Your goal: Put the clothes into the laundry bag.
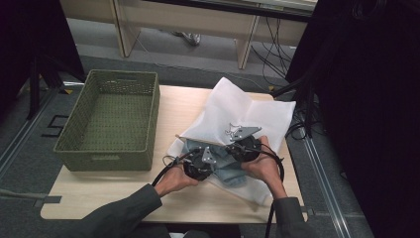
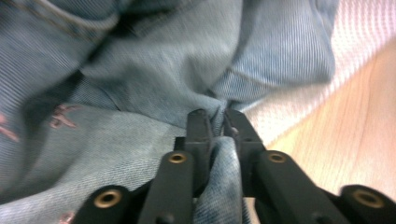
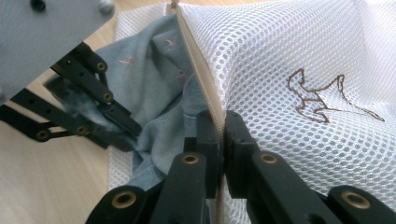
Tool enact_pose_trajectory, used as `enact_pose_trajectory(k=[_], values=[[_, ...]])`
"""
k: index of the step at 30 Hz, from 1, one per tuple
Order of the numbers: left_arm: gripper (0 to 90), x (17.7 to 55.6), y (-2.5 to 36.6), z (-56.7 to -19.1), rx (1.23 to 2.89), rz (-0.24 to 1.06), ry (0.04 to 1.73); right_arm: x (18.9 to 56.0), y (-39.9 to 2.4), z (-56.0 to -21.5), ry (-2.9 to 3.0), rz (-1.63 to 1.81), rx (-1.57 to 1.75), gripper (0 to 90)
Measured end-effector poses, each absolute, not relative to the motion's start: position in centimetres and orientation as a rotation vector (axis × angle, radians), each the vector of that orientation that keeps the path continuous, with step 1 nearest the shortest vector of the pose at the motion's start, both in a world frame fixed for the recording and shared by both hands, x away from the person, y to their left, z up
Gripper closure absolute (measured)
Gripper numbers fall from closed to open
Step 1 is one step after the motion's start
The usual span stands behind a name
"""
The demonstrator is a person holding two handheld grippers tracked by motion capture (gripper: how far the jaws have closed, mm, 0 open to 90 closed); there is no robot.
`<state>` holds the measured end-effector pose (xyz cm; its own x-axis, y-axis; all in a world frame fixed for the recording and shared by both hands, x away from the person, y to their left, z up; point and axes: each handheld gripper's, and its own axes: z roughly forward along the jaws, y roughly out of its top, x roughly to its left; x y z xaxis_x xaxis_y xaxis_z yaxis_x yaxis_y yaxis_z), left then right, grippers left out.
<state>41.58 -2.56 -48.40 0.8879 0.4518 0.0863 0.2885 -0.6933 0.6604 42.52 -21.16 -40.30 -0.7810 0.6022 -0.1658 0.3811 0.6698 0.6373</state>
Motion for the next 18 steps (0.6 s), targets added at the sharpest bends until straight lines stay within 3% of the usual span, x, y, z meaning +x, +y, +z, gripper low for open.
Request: enact_pose_trajectory(k=[6,9,12,15,18], values=[[84.0,43.5,-4.1,-46.3,2.139,0.406,0.692,42.2,-21.0,-40.1,2.522,0.876,0.777,87.1],[84.0,44.7,-4.7,-45.5,2.112,0.424,0.705,42.0,-21.3,-39.7,2.517,0.892,0.783,87.0],[82.5,45.1,-4.6,-46.3,2.136,0.346,0.738,42.1,-21.7,-39.7,2.508,0.899,0.797,87.1],[71.3,44.7,-3.8,-47.0,2.162,0.261,0.738,42.2,-22.2,-40.2,2.529,0.875,0.825,87.0],[47.2,43.5,-2.7,-46.6,2.165,0.226,0.718,42.3,-22.3,-40.4,2.523,0.892,0.806,87.0]])
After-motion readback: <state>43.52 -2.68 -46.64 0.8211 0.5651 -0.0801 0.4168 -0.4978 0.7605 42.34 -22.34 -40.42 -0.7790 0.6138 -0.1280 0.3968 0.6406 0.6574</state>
